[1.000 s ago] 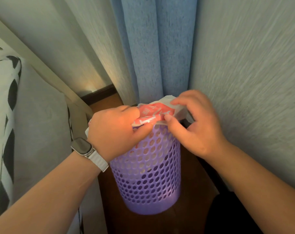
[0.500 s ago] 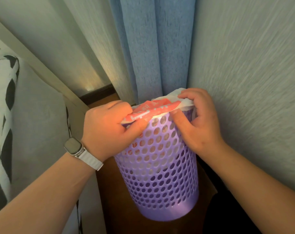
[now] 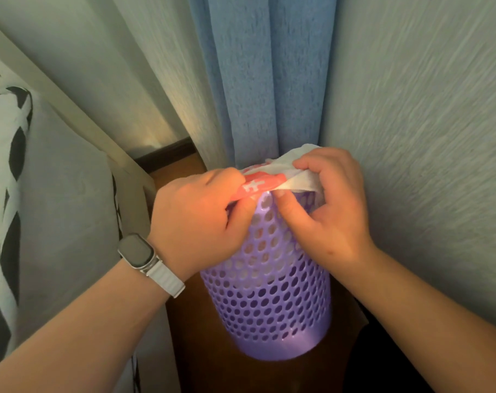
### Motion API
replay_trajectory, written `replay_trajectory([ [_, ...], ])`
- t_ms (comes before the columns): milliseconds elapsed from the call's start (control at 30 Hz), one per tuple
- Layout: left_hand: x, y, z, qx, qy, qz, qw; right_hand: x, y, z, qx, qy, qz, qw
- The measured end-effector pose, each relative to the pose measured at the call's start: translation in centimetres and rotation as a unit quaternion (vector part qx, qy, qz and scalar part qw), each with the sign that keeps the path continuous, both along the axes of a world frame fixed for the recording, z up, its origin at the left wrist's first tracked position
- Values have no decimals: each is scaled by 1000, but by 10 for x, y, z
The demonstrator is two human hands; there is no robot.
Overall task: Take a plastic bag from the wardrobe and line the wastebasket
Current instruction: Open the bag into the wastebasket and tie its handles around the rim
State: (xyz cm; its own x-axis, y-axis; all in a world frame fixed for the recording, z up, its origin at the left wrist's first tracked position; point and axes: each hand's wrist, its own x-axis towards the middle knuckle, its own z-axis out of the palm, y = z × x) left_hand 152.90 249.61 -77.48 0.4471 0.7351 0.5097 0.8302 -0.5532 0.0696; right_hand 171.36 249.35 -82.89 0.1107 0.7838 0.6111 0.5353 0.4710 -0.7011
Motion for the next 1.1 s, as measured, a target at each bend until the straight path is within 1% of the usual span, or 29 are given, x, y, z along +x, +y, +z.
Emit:
replay_trajectory([
  [100, -8, 6, 0, -2, -6, 42, 999, 4, 3, -5, 12, 5, 0, 1000],
  [167, -11, 9, 2, -8, -24, 68, 997, 5, 4, -7, 15, 4, 22, 1000],
  [300, -10, 8, 4, -9, -57, 73, 996, 3, 2, -6, 28, 9, 69, 997],
  [367, -7, 7, 5, -14, -63, 69, 995, 3, 0, -5, 26, 16, 55, 998],
  [533, 0, 7, 1, 7, -62, 95, 993, 4, -1, 0, 4, 26, -22, 999],
  [600, 1, 7, 0, 29, -57, 80, 995, 4, -1, 3, -5, 30, -30, 999],
  [700, 1, 5, 1, 35, -62, 35, 997, 4, -1, 3, -15, 28, 7, 999],
  [833, -5, 6, 1, 39, -63, -10, 997, 2, 0, 4, 17, 14, 23, 1000],
  [967, 5, 0, 5, 70, 1, -22, 997, -2, -3, 6, 6, 2, 4, 1000],
  [1033, 11, -5, 6, 56, 10, -33, 998, -5, -5, 7, 3, -6, -3, 1000],
  [1100, 11, -6, 5, 26, -7, -43, 999, -7, -5, 7, -2, -6, -5, 1000],
])
